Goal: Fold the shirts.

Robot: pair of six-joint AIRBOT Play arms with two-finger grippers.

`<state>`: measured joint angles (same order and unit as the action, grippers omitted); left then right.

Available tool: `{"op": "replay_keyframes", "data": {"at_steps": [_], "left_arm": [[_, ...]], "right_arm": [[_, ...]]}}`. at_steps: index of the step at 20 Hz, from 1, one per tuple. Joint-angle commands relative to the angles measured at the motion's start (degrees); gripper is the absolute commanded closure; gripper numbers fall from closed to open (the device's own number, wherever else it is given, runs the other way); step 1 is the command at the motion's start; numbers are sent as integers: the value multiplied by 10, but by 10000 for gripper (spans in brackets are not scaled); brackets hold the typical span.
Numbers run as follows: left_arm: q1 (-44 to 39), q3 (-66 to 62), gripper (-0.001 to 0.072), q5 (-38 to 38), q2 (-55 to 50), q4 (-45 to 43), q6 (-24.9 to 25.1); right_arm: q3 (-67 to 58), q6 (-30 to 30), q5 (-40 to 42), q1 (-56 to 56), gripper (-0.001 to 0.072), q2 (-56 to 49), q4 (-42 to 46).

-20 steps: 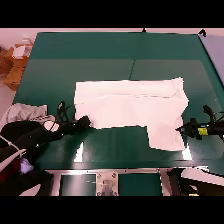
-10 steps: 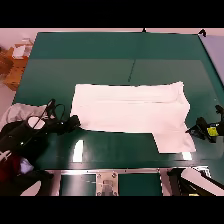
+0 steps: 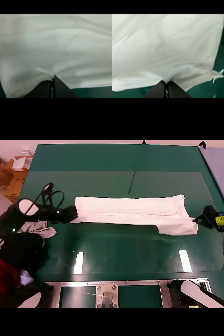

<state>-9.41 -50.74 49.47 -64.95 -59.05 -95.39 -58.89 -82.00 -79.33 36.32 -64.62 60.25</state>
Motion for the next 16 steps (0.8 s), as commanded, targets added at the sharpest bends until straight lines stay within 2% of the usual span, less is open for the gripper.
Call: {"op": "replay_keyframes", "data": {"at_steps": [1,6,10,11,12,13,14,16], "left_arm": [[1,-103,681,10,-97,-23,6],[1,-263,681,9,-280,-25,13],[1,-363,677,4,-382,-24,19],[1,-375,574,-7,-390,-22,18],[1,-383,180,-19,-388,-23,18],[2,-400,-13,-16,-388,-23,16],[7,-424,-13,3,-388,-24,16],[26,-479,-13,46,-388,-25,14]], "right_arm": [[-46,-6,58,-37,698,-59,-61],[-87,-5,158,-71,698,-201,-120],[-157,-1,168,-86,696,-319,-134],[-173,-1,169,-86,695,-336,-138],[-191,0,169,-85,616,-347,-138],[-210,8,167,-80,426,-349,-137],[-236,32,156,-72,294,-349,-137],[-289,74,116,-51,226,-349,-116]]}}
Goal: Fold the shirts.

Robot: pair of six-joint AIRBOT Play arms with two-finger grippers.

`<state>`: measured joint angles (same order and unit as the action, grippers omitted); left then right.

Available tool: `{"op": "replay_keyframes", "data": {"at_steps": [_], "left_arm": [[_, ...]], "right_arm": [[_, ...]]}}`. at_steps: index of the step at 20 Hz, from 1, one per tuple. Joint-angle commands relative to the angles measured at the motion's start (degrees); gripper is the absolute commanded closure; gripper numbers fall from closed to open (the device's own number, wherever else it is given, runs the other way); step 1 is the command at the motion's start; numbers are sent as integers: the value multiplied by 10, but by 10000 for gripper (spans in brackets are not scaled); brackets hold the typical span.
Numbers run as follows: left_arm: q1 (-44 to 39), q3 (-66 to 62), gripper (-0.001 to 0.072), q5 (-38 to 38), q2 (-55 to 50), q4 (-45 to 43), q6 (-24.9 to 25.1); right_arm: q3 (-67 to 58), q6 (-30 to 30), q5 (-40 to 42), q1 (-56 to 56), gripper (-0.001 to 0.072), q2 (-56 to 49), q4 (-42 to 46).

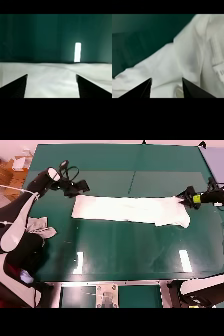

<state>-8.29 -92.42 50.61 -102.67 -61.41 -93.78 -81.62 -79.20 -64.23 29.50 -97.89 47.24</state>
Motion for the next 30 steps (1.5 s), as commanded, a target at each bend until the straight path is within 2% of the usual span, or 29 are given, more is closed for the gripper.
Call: {"op": "replay_keyframes", "data": {"at_steps": [1,2,3,4,5,8,9,14,18,25,26,27,28,29,30], "left_arm": [[28,-88,-13,57,-11,-2,-3],[39,-108,-13,80,-11,-1,-3],[49,-122,-13,104,-11,-1,-5],[57,-132,-13,130,-11,0,-9],[64,-134,-13,151,-11,2,-9],[68,-134,2,202,-10,2,-9],[68,-134,-1,216,-10,3,-9],[68,-134,-1,236,-10,10,-9],[68,-134,-1,235,-10,22,-9],[66,-134,0,234,-10,52,-7],[66,-132,0,234,-10,61,-6],[63,-132,1,233,-10,66,-5],[58,-132,2,233,-10,66,-2],[51,-132,171,233,-10,65,1],[41,-132,383,230,-10,65,20]], "right_arm": [[-79,49,-51,26,164,-17,40],[-88,52,-60,34,162,-17,71],[-88,73,-68,42,97,-18,93],[-88,91,-80,48,95,-23,105],[-88,108,-95,55,57,-35,107],[-88,134,-130,74,51,-77,103],[-88,145,-143,81,17,-92,92],[-94,210,-226,104,17,-164,-11],[-149,212,-276,99,17,-218,-46],[-212,212,-269,61,34,-238,-46],[-211,212,-272,54,47,-239,-44],[-211,212,-275,47,91,-239,-40],[-211,212,-277,43,189,-239,-34],[-211,212,-278,40,352,-239,-29],[-211,212,-278,38,474,-239,-27]]}}
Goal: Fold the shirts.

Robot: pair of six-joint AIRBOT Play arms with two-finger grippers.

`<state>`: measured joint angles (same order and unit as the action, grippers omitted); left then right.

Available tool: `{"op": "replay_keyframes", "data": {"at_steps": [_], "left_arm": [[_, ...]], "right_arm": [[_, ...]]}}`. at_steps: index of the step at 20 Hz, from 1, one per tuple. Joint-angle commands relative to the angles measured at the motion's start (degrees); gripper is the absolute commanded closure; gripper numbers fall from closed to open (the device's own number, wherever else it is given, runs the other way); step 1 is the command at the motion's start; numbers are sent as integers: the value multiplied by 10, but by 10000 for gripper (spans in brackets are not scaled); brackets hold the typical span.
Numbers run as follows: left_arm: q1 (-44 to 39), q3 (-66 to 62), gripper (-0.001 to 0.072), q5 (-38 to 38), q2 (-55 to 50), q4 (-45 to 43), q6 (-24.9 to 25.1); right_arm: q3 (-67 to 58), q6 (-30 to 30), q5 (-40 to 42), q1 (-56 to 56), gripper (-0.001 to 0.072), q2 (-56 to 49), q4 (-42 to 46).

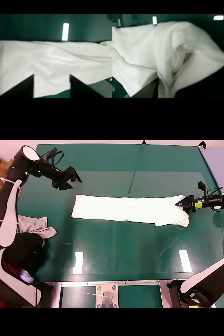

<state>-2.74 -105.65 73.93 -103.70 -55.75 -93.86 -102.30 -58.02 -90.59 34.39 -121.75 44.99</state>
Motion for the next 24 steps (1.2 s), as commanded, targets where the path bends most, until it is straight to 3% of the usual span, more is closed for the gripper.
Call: {"op": "replay_keyframes", "data": {"at_steps": [1,2,3,11,14,17,24], "left_arm": [[-26,0,493,-11,0,9,32],[-39,0,597,-25,-1,10,39],[-53,0,678,-42,-1,12,45],[-254,0,678,-250,-91,27,80],[-308,-1,678,-306,-154,87,99],[-323,-1,678,-322,-189,150,104],[-327,-2,678,-380,-210,158,79]], "right_arm": [[-5,0,-11,-11,615,0,-4],[-5,0,-7,-10,695,0,-5],[-7,0,-4,-10,696,0,-5],[-67,-65,-42,-10,697,26,-5],[-67,-84,-51,-11,697,52,-5],[-67,-107,-66,-12,696,74,-5],[-67,-162,-105,-35,696,149,-15]]}}
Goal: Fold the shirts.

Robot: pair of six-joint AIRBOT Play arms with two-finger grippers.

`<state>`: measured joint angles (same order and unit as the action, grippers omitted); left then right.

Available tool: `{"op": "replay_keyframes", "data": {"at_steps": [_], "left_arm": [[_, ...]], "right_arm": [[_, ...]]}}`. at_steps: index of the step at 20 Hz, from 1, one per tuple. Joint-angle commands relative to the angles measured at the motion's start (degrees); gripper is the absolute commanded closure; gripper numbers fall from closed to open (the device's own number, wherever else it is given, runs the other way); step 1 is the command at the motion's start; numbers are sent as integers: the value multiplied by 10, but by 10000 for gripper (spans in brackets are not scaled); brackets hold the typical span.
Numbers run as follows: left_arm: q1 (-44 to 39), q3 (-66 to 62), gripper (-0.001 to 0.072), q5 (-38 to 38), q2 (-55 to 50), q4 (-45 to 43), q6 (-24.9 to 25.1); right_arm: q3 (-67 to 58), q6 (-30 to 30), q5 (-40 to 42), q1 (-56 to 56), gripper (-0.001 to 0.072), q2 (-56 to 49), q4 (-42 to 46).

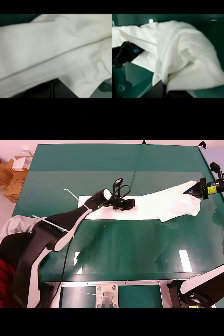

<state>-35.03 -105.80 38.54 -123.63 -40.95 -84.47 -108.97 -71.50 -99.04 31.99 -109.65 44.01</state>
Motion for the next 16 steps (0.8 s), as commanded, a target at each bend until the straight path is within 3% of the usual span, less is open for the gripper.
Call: {"op": "replay_keyframes", "data": {"at_steps": [1,6,9,16], "left_arm": [[-4,0,678,-25,-11,10,-17],[-3,0,678,0,-9,46,-21],[7,-25,678,52,12,59,-5],[160,-136,678,379,108,32,55]], "right_arm": [[0,-35,-25,-16,696,39,-5],[-1,-69,-26,-44,696,100,-28],[-1,-103,-26,-65,696,118,-31],[-2,-190,-2,-212,696,126,-44]]}}
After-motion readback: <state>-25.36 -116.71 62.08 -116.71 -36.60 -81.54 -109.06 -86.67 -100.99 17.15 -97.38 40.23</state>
